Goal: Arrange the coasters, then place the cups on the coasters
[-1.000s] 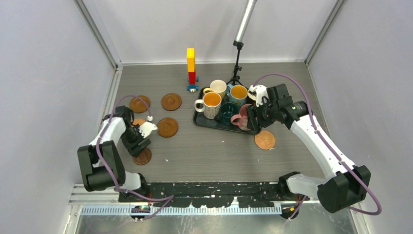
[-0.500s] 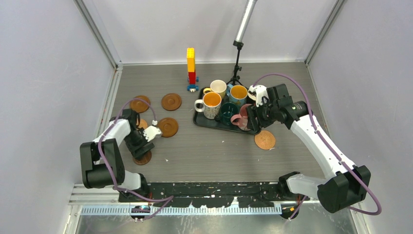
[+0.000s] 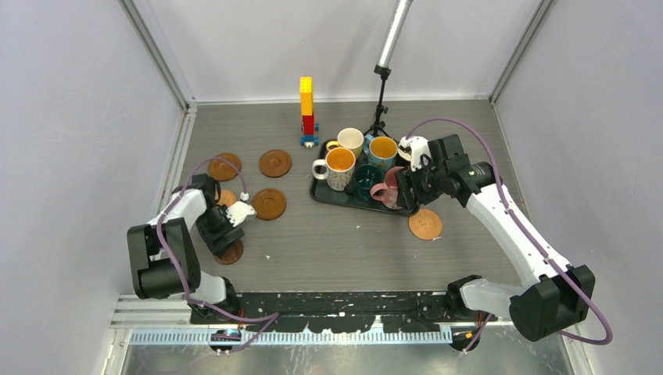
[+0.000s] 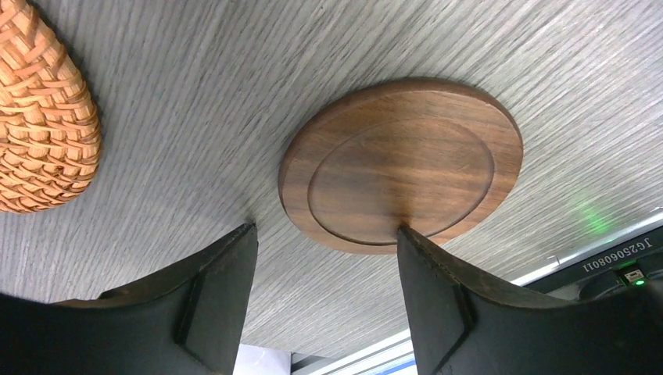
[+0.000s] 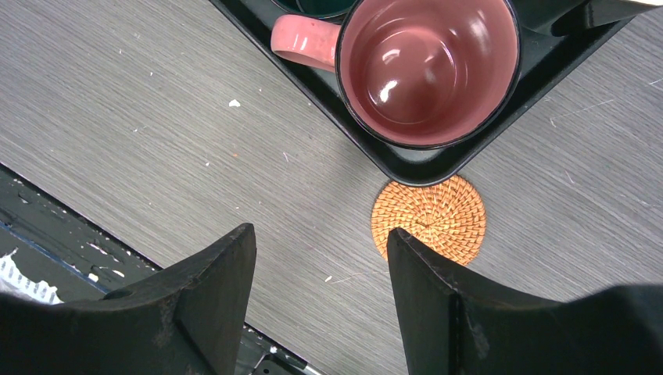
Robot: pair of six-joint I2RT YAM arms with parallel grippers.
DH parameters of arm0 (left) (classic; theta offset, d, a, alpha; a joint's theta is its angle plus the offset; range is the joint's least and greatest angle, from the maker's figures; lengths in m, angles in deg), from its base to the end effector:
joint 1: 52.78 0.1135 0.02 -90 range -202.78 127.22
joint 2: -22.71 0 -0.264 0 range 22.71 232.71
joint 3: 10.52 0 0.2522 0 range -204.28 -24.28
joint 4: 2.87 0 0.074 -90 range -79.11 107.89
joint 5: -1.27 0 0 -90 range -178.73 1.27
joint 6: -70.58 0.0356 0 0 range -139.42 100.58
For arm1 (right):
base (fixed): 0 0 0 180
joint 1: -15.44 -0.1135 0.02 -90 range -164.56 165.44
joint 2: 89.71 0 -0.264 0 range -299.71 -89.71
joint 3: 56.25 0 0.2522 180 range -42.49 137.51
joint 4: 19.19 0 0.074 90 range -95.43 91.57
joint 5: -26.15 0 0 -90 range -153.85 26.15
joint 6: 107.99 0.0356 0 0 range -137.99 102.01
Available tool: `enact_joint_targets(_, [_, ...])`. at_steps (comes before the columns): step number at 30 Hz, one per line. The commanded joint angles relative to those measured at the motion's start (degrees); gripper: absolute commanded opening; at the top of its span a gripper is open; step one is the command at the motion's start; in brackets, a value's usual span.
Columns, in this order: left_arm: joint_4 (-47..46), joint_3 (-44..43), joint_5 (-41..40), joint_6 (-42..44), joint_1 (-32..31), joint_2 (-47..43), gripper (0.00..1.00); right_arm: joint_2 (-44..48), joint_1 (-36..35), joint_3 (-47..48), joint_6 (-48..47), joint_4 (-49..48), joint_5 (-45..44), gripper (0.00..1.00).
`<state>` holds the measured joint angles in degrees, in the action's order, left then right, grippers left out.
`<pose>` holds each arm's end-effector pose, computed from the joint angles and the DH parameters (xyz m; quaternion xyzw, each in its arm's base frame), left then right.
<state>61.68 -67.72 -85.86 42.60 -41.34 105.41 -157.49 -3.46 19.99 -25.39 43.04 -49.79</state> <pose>0.2101 0.0407 0.1572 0.4271 0.9039 -0.0203 0.0146 0.2184 0.0839 0.3074 -0.2517 0.9099 0.1467 0.2954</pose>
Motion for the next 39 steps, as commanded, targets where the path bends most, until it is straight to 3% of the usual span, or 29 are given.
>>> enact_joint_targets(1, [-8.98,1.19,-7.75,4.4,1.87,2.39,0.67,0.8,0.25,1.5,-0.5,-1.01,-0.27,0.67])
enact_joint_targets(16, [-14.45,-0.21,-11.85,5.2,3.91,6.79,0.66,1.21,0.26,1.51,-0.47,-0.74,-0.66,0.67])
enact_joint_targets(27, [8.85,-15.04,8.12,-3.28,1.21,-3.31,0.7,0.78,0.23,2.9,0.46,-1.25,1.2,0.67])
enact_joint_targets(33, [14.08,-21.57,17.47,-10.83,-10.36,-8.22,0.73,-0.76,0.18,5.73,3.26,-3.05,2.28,0.67])
enact_joint_targets(39, [3.41,-22.31,20.01,-24.24,-34.45,-9.85,0.73,-1.44,0.75,9.97,5.27,-3.26,-0.02,0.67])
